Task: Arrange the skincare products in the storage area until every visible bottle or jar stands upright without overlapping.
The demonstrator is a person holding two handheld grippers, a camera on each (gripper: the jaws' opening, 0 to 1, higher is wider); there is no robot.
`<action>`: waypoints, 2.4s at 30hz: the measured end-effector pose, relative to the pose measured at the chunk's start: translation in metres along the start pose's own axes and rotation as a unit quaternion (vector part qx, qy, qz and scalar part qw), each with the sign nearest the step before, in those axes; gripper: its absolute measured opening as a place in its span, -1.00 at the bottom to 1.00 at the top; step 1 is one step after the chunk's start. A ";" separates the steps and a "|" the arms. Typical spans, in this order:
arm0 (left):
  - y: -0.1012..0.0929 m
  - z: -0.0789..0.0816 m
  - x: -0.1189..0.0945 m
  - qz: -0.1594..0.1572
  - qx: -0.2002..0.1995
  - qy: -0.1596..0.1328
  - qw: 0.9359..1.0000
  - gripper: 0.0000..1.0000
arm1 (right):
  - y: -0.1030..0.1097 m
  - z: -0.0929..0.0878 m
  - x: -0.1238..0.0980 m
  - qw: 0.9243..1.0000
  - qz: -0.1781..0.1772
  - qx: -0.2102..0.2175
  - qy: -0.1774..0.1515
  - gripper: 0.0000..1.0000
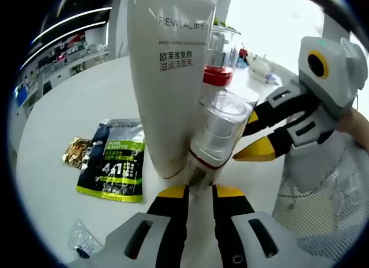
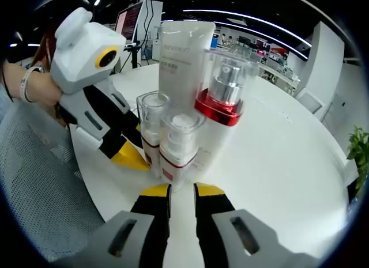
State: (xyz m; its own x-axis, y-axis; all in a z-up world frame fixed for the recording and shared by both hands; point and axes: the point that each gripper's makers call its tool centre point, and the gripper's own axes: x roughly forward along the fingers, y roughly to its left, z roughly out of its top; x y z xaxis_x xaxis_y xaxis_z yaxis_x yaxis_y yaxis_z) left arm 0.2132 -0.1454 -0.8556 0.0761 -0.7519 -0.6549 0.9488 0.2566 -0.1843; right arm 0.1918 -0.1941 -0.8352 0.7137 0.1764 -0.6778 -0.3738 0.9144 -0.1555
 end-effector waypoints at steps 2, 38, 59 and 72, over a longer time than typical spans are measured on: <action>0.000 0.000 0.000 -0.001 0.000 0.000 1.000 -0.74 | 0.001 0.000 0.000 1.000 0.002 0.003 -0.001 -0.68; -0.003 0.017 -0.062 0.009 0.020 -0.065 0.998 -0.30 | -0.013 0.002 -0.010 0.999 -0.032 0.039 -0.019 -0.19; 0.024 0.026 -0.096 0.083 0.042 -0.091 0.992 0.23 | -0.019 0.024 -0.023 0.992 -0.049 0.081 -0.083 0.73; 0.041 0.018 -0.104 0.118 0.039 -0.115 0.986 0.64 | -0.007 0.027 -0.035 0.993 -0.018 0.062 -0.103 0.99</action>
State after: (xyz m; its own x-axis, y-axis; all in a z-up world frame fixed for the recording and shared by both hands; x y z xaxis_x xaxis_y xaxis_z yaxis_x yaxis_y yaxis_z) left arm 0.2495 -0.0680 -0.7817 0.3568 -0.7968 -0.4876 0.9161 0.4007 0.0155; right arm 0.1856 -0.1971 -0.7913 0.8355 0.2022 -0.5109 -0.2794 0.9570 -0.0783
